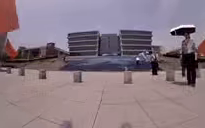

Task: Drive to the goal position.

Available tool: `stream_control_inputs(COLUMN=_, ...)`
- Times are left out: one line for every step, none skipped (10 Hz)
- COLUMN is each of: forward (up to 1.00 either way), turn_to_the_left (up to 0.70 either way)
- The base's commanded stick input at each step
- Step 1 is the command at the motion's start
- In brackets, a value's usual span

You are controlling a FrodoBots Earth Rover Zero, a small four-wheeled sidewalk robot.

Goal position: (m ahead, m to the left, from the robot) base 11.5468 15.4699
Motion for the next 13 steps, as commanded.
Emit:
stream_control_inputs(forward=1.0, turn_to_the_left=-0.01)
stream_control_inputs(forward=1.0, turn_to_the_left=-0.01)
stream_control_inputs(forward=1.0, turn_to_the_left=-0.01)
stream_control_inputs(forward=1.0, turn_to_the_left=-0.01)
stream_control_inputs(forward=1.0, turn_to_the_left=-0.01)
stream_control_inputs(forward=1.0, turn_to_the_left=-0.01)
stream_control_inputs(forward=1.0, turn_to_the_left=-0.01)
stream_control_inputs(forward=1.0, turn_to_the_left=-0.01)
stream_control_inputs(forward=1.0, turn_to_the_left=-0.01)
stream_control_inputs(forward=1.0, turn_to_the_left=-0.01)
stream_control_inputs(forward=1.0, turn_to_the_left=-0.01)
stream_control_inputs(forward=1.0, turn_to_the_left=-0.01)
stream_control_inputs(forward=1.0, turn_to_the_left=-0.01)
